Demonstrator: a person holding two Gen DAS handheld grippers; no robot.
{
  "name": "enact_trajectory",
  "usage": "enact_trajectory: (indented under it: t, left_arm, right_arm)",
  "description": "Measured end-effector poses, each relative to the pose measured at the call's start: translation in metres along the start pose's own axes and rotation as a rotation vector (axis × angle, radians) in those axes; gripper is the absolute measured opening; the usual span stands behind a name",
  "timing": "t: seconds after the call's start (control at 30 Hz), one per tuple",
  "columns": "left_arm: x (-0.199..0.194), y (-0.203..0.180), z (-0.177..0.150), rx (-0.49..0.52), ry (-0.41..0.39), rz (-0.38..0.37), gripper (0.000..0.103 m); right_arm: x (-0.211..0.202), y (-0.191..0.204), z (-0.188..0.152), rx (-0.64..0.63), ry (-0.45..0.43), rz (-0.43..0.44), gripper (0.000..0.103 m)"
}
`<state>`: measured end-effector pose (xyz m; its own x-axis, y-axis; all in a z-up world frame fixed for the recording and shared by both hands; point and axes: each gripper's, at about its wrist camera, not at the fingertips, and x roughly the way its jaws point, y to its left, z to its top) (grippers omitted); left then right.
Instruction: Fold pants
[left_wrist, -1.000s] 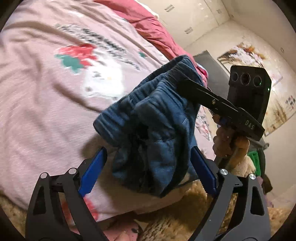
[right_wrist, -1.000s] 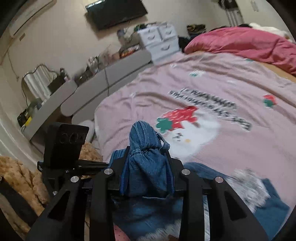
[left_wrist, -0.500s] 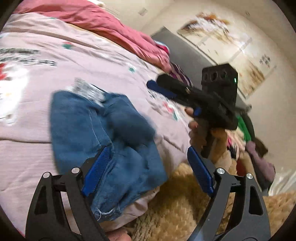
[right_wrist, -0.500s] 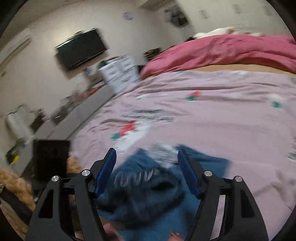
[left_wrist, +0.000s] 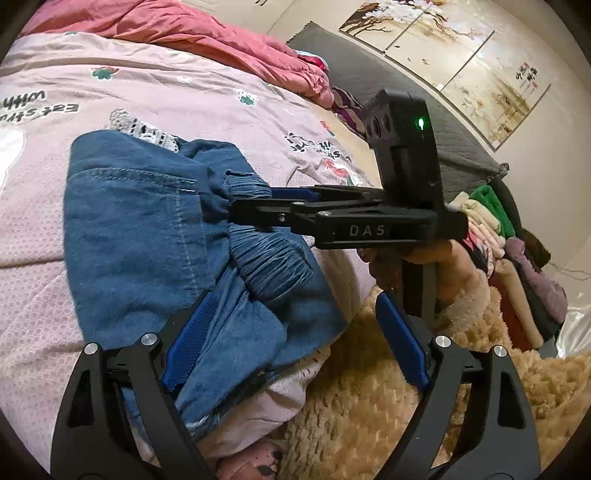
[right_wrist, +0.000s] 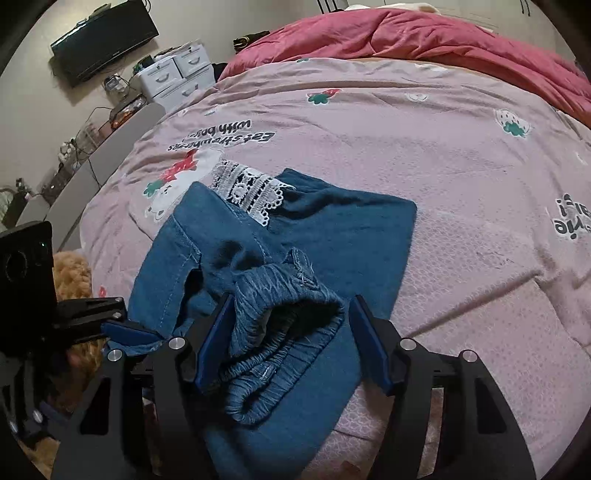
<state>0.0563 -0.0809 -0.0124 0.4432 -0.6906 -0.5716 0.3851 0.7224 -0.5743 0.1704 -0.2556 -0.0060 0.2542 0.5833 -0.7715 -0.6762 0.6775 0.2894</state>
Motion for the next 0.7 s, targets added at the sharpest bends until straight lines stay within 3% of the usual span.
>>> enact_trajectory:
  t: [0.1, 0.2, 0.3, 0.4, 0.5, 0.6, 0.67, 0.7]
  left_arm:
    - [-0.016, 0.003, -0.002, -0.038, -0.013, -0.009, 0.08]
    - [-0.03, 0.003, 0.002, -0.037, -0.044, 0.029, 0.084]
    - [-0.055, 0.013, 0.012, -0.051, -0.1, 0.098, 0.085]
    - [-0.066, 0.028, 0.028, -0.077, -0.099, 0.238, 0.085]
    - [-0.069, 0.045, 0.046, -0.107, -0.064, 0.302, 0.085]
    - [-0.056, 0.048, 0.065, -0.052, -0.013, 0.332, 0.075]
    - [-0.036, 0.047, 0.072, 0.001, 0.05, 0.353, 0.061]
    - [-0.027, 0.047, 0.073, 0.019, 0.07, 0.363, 0.06]
  right_arm:
    - [-0.004, 0.003, -0.001, -0.002, -0.014, -0.016, 0.062]
    - [-0.027, 0.009, -0.004, -0.015, -0.082, -0.001, 0.063]
    - [-0.055, 0.019, -0.011, -0.041, -0.157, -0.009, 0.063]
    - [-0.075, 0.033, -0.023, -0.087, -0.191, -0.014, 0.064]
    - [-0.087, 0.063, -0.04, -0.186, -0.198, -0.008, 0.064]
    - [-0.088, 0.101, -0.052, -0.311, -0.207, 0.007, 0.064]
    - [-0.081, 0.134, -0.061, -0.441, -0.213, -0.018, 0.064]
    - [-0.076, 0.146, -0.063, -0.502, -0.212, -0.027, 0.062]
